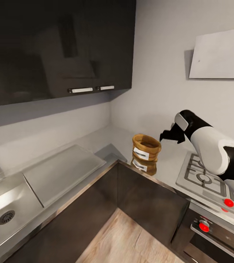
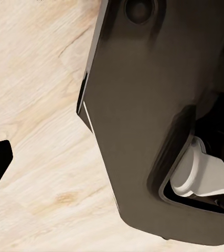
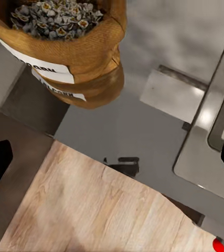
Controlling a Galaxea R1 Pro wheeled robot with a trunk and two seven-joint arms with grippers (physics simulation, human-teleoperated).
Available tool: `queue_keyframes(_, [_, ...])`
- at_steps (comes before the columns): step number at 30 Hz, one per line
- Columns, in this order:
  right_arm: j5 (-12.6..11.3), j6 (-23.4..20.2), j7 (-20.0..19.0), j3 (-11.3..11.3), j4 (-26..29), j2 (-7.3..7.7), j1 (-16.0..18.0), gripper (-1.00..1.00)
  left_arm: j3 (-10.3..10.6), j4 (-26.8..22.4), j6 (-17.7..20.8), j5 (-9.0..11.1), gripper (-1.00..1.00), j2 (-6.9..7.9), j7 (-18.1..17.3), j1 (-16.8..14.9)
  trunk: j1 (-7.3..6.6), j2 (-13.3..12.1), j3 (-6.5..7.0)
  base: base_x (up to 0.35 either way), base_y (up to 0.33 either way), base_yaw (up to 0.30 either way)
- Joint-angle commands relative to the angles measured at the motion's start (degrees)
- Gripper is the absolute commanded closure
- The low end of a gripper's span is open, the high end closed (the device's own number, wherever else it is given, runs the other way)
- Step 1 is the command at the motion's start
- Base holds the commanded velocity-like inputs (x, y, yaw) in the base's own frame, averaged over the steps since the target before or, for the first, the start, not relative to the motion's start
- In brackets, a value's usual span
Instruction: In the kitchen, take the popcorn bag from the countertop, put it into the microwave, and heat it until the popcorn is cooked so the cooked popcorn ends up inside the bag.
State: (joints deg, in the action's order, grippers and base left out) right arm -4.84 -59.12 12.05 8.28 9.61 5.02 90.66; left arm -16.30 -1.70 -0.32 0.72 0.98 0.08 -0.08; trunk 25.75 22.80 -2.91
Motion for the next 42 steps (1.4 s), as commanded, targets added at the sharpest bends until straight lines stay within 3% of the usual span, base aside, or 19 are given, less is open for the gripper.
queue_keyframes(1, [-0.5,-0.1,0.6,0.3,0.4,-0.01,0.0,-1.00,-0.1,-0.1,0.0,0.1,-1.00,-0.01,0.0,0.0,0.04,0.1,-0.12,0.003,0.000,0.000])
queue_keyframes(13, [-0.5,-0.1,0.5,0.1,0.9,-0.01,0.0,-1.00,-0.1,-0.1,0.0,0.1,-1.00,-0.01,0.0,0.0,0.04,0.1,-0.12,0.284,0.000,0.000])
queue_keyframes(42, [-0.4,-0.2,0.7,-0.2,-1.9,-0.01,0.0,-1.00,-0.1,-0.1,-0.1,0.1,-1.00,-0.01,0.0,0.0,0.04,0.1,-0.12,0.092,0.000,0.000])
